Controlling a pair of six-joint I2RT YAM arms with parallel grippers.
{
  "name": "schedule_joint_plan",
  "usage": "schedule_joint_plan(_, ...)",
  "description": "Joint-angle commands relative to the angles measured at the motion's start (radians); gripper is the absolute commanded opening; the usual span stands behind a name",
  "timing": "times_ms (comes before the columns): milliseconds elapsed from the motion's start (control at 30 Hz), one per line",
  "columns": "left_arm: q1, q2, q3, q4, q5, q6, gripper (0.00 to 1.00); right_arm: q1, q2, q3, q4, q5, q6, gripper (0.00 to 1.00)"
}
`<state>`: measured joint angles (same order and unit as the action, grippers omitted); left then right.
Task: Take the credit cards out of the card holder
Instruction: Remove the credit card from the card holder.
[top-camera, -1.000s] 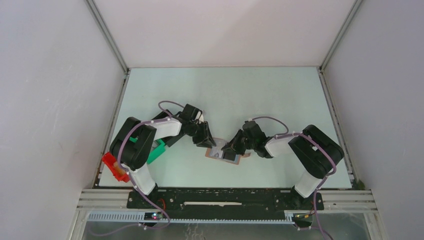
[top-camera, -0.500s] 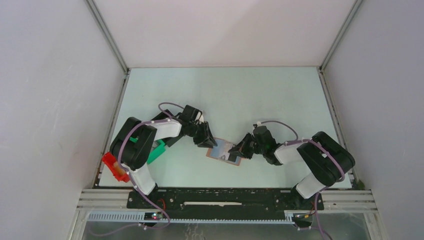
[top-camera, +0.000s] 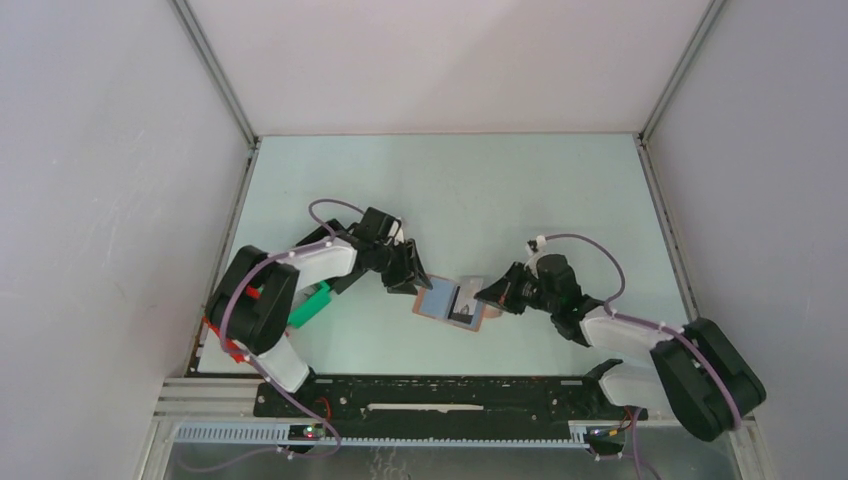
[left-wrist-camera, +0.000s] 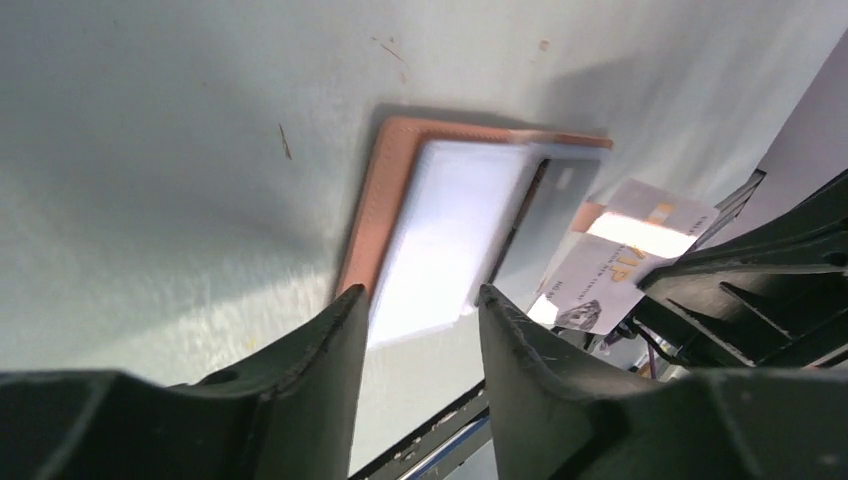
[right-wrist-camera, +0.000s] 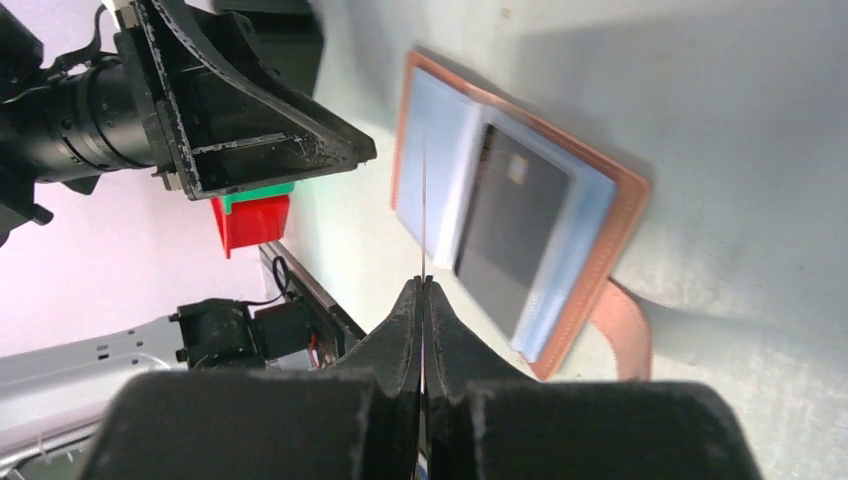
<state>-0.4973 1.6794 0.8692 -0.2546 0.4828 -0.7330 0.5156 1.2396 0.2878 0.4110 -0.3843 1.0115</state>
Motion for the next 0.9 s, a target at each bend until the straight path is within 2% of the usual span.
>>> schedule_joint_plan(0, -0.005, -0.141, 0.025, -0.083, -0.028, 0.058, 0.53, -0.022, -0.105, 0.055, -0.055, -0.023, -0.105, 0.0)
schedule_joint_plan(167, -0.003, -0.212, 0.044, -0.075, 0.085, 0.069, 0.56, -0.041, -0.157, 0.077, -0.008, -0.105, -0.105, 0.0)
schedule_joint_plan(267, -0.001, -0.231, 0.028, -0.006, 0.252, 0.053, 0.58, -0.055, -0.165, 0.08, 0.063, -0.17, -0.067, 0.0)
schedule_joint_plan(467, 0.006, -0.262, -0.035, 0.177, 0.4, -0.052, 0.63, -0.061, -0.123, 0.09, 0.196, -0.289, 0.0, 0.0)
schedule_joint_plan(567, 0.006, -0.275, -0.058, 0.273, 0.443, -0.096, 0.64, -0.061, -0.108, 0.09, 0.24, -0.308, 0.031, 0.0)
schedule_joint_plan(867, 0.006, -0.294, -0.086, 0.324, 0.472, -0.124, 0.64, -0.063, -0.05, 0.09, 0.396, -0.333, 0.136, 0.0)
